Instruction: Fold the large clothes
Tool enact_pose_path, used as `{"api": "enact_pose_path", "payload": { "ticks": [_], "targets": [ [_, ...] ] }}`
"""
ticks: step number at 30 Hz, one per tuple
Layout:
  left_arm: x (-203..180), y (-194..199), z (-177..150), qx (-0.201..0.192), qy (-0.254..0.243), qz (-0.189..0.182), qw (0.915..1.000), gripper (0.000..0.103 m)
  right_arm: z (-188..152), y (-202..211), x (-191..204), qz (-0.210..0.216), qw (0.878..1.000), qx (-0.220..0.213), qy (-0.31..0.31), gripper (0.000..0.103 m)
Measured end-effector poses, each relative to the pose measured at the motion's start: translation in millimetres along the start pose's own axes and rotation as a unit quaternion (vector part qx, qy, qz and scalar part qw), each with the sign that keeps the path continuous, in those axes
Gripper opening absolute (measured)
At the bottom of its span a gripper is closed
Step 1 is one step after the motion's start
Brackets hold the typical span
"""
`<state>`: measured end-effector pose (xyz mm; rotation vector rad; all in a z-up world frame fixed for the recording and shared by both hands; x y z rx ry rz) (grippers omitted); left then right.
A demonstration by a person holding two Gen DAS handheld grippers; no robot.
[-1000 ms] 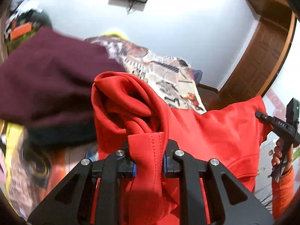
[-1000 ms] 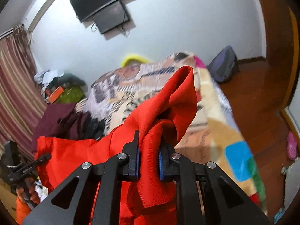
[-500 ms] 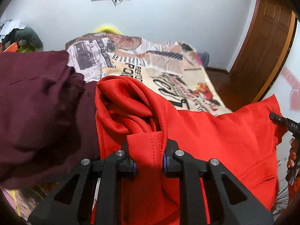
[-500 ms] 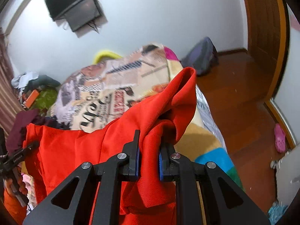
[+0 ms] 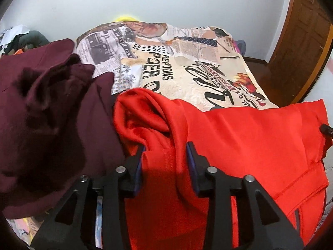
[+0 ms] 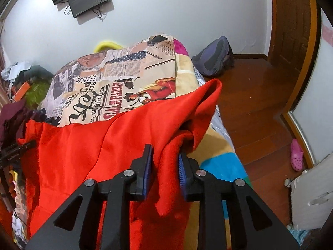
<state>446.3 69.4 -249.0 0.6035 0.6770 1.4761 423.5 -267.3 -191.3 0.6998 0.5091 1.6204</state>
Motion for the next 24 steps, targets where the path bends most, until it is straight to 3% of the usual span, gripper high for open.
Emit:
{"api": "enact_pose_path", "payload": {
  "ticks": [3, 7, 12, 18, 24],
  "targets": [
    [0.8, 15.4, -2.6, -0.007, 0.0, -0.003, 1.0, 0.048, 0.9, 19.2, 5.0, -0.001, 1.0, -0.016, 0.006, 0.046],
    [-2.8, 42.6, -8.9, -0.018, -0.02, -0.006, 0.9996, 0.055, 1.3, 51.1, 17.5, -0.001, 0.999, -0.042, 0.025, 0.058],
    [-2.9, 79.1, -23.5, -0.026, -0.029, -0.015, 0.9991, 0.064, -7.2, 88.4, 36.5, 0.003, 0.997, -0.059, 0.052, 0.063],
    [12.9, 115.6, -50.3, -0.031, -0.027, -0.009, 0.9991, 0.068, -28.8, 113.8, 53.2, 0.002, 0.995, -0.062, 0.074, 0.064],
    [41.4, 127.8, -95.7, -0.006, -0.022, 0.006, 0.9997, 0.069, -63.9, 122.9, 56.3, -0.003, 0.996, -0.043, 0.074, 0.064]
  ]
}}
Point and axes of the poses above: each gripper's, at about its wrist camera, not at the fingertips, and y roughly against the way its jaws point, x to its left, z to its top, the point moved 9 cm from there along -y, roughly the way its jaws point, and after that the axes turned 7 degrees about -x, right-handed, at the moved point
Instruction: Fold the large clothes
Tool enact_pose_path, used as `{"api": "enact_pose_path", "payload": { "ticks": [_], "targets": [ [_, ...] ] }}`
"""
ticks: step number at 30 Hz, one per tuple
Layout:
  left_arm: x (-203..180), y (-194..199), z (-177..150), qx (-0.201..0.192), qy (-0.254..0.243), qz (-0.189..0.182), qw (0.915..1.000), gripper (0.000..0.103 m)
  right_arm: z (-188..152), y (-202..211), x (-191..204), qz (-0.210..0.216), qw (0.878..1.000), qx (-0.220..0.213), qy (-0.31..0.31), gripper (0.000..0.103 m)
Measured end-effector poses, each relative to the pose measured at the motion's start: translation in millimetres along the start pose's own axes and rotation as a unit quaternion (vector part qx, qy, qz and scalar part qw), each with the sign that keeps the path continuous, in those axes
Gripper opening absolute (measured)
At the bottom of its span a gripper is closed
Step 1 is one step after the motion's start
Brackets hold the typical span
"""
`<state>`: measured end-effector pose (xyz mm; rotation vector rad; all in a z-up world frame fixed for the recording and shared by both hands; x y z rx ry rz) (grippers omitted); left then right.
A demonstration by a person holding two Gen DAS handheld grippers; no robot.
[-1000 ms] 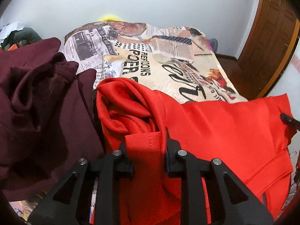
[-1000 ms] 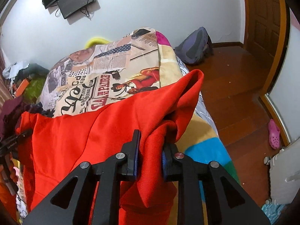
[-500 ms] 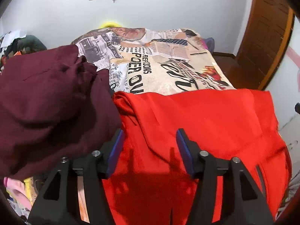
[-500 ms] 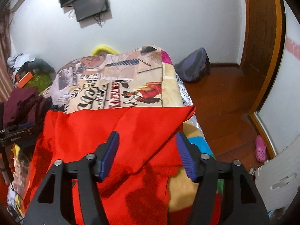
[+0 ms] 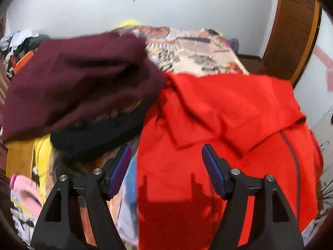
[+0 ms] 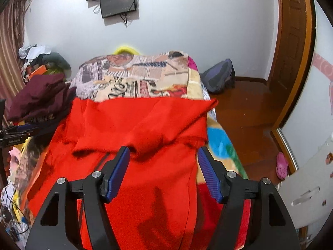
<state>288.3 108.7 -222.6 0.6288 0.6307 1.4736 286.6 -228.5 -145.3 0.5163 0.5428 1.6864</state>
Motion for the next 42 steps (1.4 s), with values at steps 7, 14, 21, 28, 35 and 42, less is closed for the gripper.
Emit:
{"api": "enact_pose_path", "payload": {
  "ticks": [7, 14, 21, 28, 35, 42],
  "targets": [
    [32.7, -12.5, -72.3, 0.072, 0.048, -0.007, 0.9962, 0.069, -45.3, -0.6, -3.4, -0.016, 0.998, 0.049, -0.019, 0.064],
    [52.3, -36.2, -136.2, 0.141, 0.109, -0.036, 0.9834, 0.069, -89.7, 5.6, -8.5, -0.014, 0.994, 0.098, -0.055, 0.064],
    [59.6, -44.2, -158.7, 0.151, 0.217, -0.107, 0.9586, 0.07, -133.7, 1.7, -12.3, -0.012, 0.985, 0.149, -0.092, 0.064],
    [48.5, -34.9, -167.7, 0.144, 0.26, -0.185, 0.9368, 0.066, -140.3, 3.5, -18.8, 0.017, 0.976, 0.128, -0.175, 0.067],
    [15.2, -5.1, -150.1, 0.126, 0.212, -0.233, 0.9406, 0.009, -130.7, 5.8, -11.4, 0.026, 0.98, 0.111, -0.162, 0.03],
    [8.2, -16.8, -149.9, 0.131, 0.195, -0.201, 0.9509, 0.026, -147.6, 6.6, -24.4, 0.036, 0.972, 0.124, -0.196, 0.04]
  ]
}}
Point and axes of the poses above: each gripper's, at about its wrist camera, not at the fingertips, and y roughly against the way its jaws point, x to its left, z to its top, the point moved 9 cm from there along -y, roughly the way its jaws point, and after that the axes turned 7 degrees about -x, right-handed, at the moved point
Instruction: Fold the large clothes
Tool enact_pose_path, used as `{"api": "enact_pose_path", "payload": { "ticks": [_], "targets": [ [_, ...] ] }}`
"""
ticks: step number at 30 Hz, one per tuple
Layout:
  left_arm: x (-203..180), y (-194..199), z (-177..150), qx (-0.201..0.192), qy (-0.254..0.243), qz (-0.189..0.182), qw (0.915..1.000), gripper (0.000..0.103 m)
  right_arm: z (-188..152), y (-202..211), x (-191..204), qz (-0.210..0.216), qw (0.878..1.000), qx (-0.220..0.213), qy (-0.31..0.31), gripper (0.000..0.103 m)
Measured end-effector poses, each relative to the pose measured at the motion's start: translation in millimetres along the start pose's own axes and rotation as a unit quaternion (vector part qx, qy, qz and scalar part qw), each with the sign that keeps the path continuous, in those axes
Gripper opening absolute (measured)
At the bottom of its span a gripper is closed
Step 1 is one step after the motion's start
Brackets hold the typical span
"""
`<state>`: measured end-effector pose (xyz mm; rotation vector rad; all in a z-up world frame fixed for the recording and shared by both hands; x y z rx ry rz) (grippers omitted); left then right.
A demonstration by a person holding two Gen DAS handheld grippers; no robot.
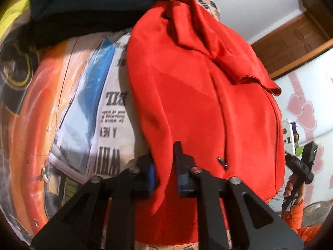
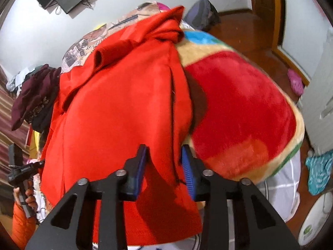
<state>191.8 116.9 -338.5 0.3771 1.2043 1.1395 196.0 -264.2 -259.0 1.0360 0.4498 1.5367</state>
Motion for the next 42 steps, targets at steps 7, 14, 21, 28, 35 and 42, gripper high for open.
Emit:
{"api": "enact_pose_path", "payload": {
  "ticks": [7, 14, 21, 28, 35, 42],
  "targets": [
    [13.6, 3.6, -4.1, -0.002, 0.035, -0.019, 0.9992, 0.033, -9.9, 0.3, -0.3, 0.019, 0.999, 0.009, -0.028, 0.043],
    [-48.0, 21.5, 16.0, -0.028, -0.024, -0.045, 0.9983, 0.003, 6.7, 6.1, 17.1, 0.048, 0.998, -0.008, -0.031, 0.014],
    [-132.6, 75.3, 92.9, -0.113, -0.086, -0.088, 0.986, 0.003, 65.2, 34.1, 54.3, 0.111, 0.992, -0.065, -0.003, 0.013],
    [-162.5, 89.5, 189.4, -0.186, -0.084, -0.068, 0.9765, 0.003, 160.6, 40.4, 93.6, 0.119, 0.982, -0.138, 0.047, 0.012],
    [-137.3, 31.8, 274.5, -0.213, -0.053, 0.046, 0.9746, 0.003, 241.9, -2.4, 80.2, 0.067, 0.984, -0.162, 0.04, 0.012],
    [-117.8, -25.8, 307.5, -0.192, -0.066, 0.117, 0.9723, 0.003, 261.1, -86.4, 44.6, 0.012, 0.996, -0.092, 0.015, 0.014]
  ]
}}
Point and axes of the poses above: each gripper's, at about its wrist camera, not at the fingertips, and y roughly against the way its jaws point, x to its left, z to its top, the point moved 9 cm from there along -y, roughly the way its jaws point, and after that the axes turned 7 degrees about -x, right-handed, at the moved point
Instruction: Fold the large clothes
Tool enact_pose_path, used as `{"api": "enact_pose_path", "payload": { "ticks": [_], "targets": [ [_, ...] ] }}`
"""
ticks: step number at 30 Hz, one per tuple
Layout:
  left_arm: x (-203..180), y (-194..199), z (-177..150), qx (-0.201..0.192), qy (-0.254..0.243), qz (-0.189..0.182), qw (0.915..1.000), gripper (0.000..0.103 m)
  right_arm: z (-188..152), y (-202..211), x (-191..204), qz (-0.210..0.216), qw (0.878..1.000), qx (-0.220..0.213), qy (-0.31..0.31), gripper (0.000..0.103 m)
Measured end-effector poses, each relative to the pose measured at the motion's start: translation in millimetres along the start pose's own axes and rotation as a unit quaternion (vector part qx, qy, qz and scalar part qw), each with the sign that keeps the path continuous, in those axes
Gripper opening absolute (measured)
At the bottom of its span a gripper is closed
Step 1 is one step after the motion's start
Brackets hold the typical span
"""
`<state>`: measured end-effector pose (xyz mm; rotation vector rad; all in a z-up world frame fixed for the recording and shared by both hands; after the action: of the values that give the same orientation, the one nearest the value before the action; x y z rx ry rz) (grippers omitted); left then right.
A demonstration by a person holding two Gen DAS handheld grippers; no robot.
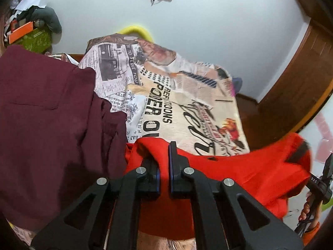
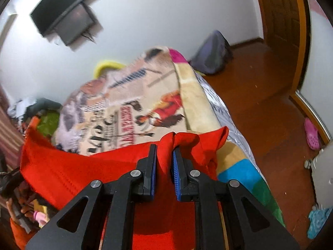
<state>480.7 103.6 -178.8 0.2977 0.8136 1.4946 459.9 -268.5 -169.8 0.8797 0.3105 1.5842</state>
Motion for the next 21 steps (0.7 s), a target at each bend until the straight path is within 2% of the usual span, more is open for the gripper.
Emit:
{"api": "enact_pose_path", "payload": {
  "ticks": [4, 6, 8, 10, 11, 14, 17, 21],
  "targets": [
    [-11.4, -13.4, -0.3, 0.006, -0.029, 0.001, 0.9996, 0.017, 4.0, -10.4, -4.9, 0.004, 1.0, 0.005, -0.026, 0.021],
    [-18.5, -13.6, 2.8, -0.002, -0.049, 0.007, 0.9988, 0.032, 14.0, -3.4, -3.5, -0.01, 1.0, -0.017, -0.015, 0.028],
    [-26.4, -9.7, 6.3, -0.016, -0.075, 0.015, 0.997, 0.039, 23.1, 6.1, 2.0, -0.013, 0.999, -0.037, 0.002, 0.033],
    [-33.3, -2.0, 8.5, -0.03, -0.096, 0.022, 0.9947, 0.047, 29.8, 18.9, 10.8, -0.011, 0.998, -0.054, 0.024, 0.044],
    [-37.1, 1.5, 8.8, -0.036, -0.104, 0.022, 0.9937, 0.052, 31.6, 25.7, 15.2, -0.01, 0.997, -0.061, 0.034, 0.046],
    [-46.2, 9.4, 5.8, -0.043, -0.125, 0.021, 0.9911, 0.054, 30.2, 38.6, 27.5, -0.006, 0.995, -0.073, 0.068, 0.05],
    [-52.7, 16.9, -2.4, -0.039, -0.14, 0.019, 0.9892, 0.056, 20.4, 43.4, 35.4, -0.002, 0.994, -0.064, 0.091, 0.052],
    [-55.1, 28.4, -19.0, -0.035, -0.153, 0.021, 0.9874, 0.063, -2.1, 44.3, 39.8, 0.003, 0.993, -0.04, 0.108, 0.064]
  ]
}}
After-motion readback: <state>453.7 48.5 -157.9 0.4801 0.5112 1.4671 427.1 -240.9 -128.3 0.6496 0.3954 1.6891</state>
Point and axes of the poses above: each gripper's, at about its wrist camera, not at the fingertips, and y roughly against the way its jaws point, x to its left, z to its top, the point moved 9 cm from there along -y, roughly the way its jaws point, and after that the axes turned 7 degrees about -x, right-handed, at the moved point
